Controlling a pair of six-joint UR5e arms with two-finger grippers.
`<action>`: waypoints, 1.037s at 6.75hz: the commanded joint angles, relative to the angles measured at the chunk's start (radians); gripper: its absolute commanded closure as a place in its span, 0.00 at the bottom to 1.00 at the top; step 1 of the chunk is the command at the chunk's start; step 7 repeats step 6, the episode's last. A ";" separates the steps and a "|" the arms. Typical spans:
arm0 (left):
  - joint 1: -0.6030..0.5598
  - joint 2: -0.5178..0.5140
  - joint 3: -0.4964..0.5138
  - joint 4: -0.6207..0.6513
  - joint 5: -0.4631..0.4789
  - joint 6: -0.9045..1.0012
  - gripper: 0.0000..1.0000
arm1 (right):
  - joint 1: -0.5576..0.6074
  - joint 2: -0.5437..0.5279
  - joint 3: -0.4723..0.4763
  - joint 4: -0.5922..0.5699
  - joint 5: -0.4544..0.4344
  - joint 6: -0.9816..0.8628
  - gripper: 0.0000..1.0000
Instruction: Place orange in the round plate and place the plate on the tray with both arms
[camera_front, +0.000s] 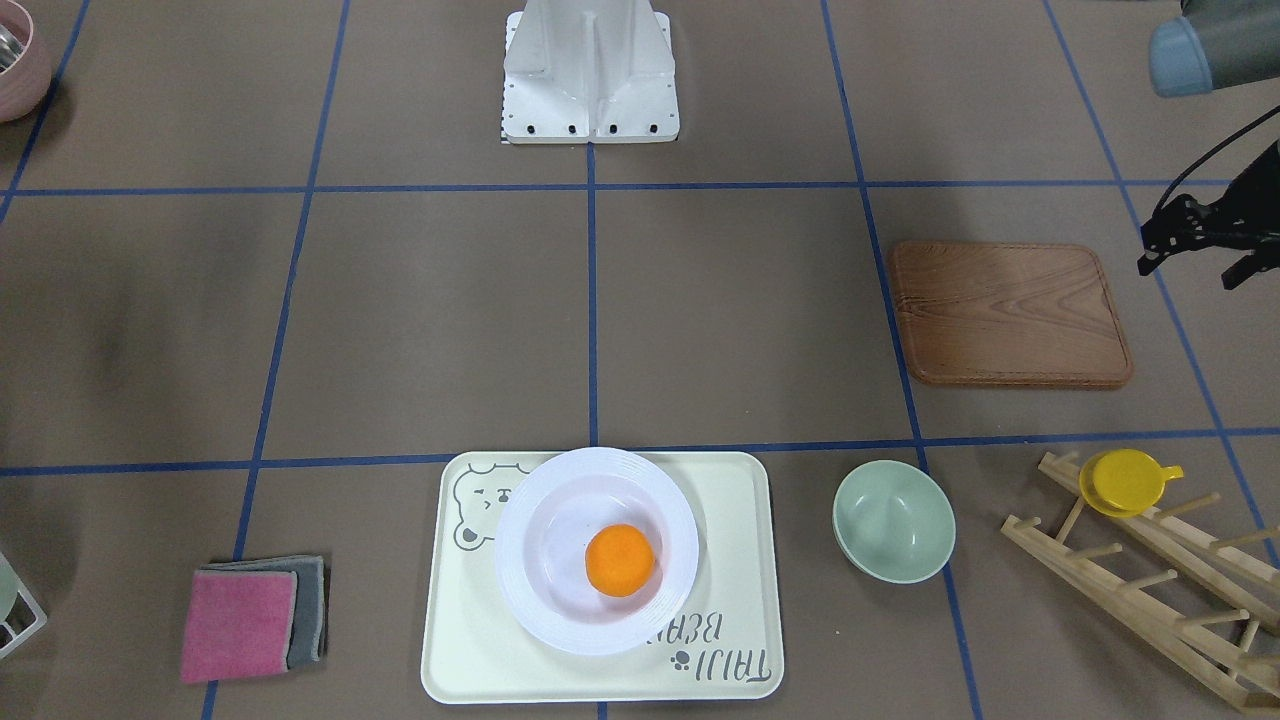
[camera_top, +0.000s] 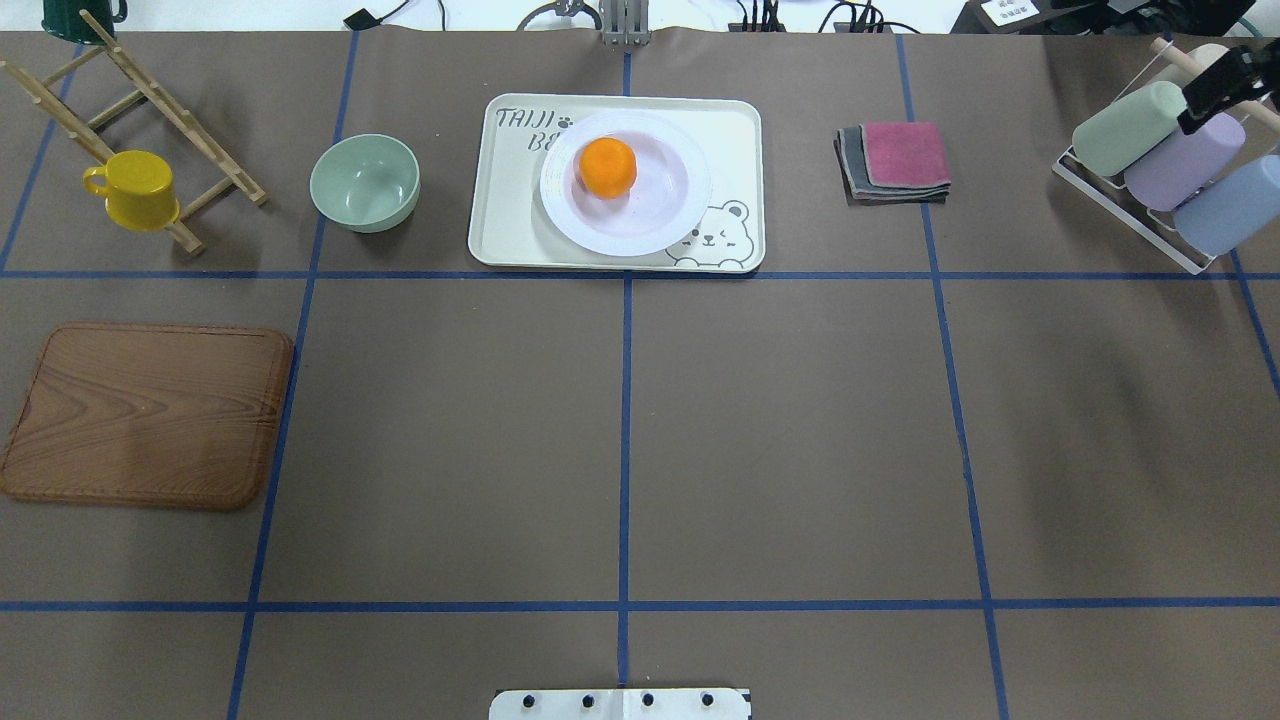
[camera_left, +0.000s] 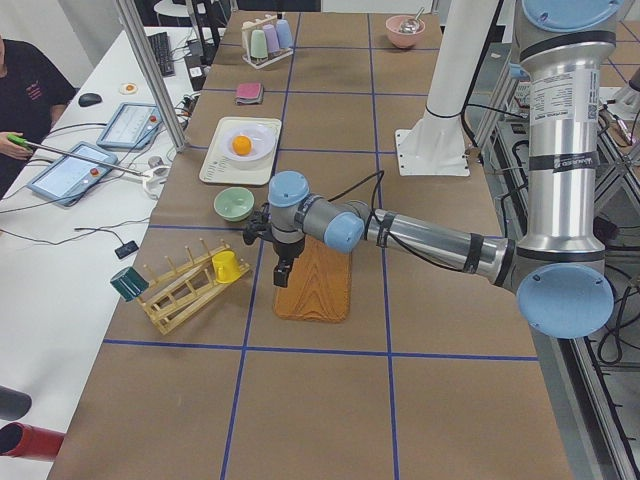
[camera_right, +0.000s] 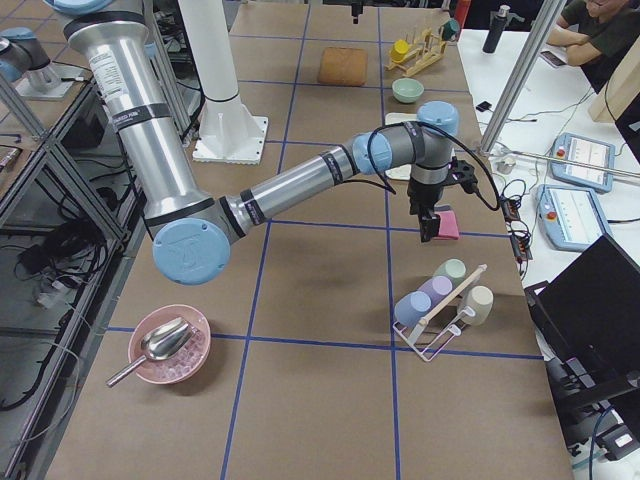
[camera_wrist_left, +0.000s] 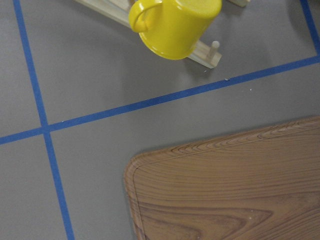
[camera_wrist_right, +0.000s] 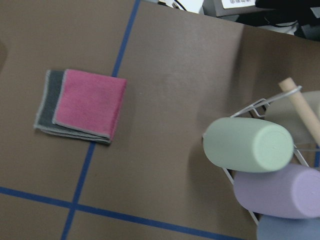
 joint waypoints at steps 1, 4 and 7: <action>-0.026 0.017 0.042 -0.005 -0.007 0.002 0.02 | 0.060 -0.196 0.000 -0.010 0.126 -0.129 0.00; -0.044 0.026 0.056 -0.008 -0.007 0.002 0.02 | 0.085 -0.293 -0.019 0.091 0.134 -0.071 0.00; -0.044 0.028 0.056 -0.008 -0.007 0.002 0.02 | 0.085 -0.290 -0.011 0.101 0.134 -0.061 0.00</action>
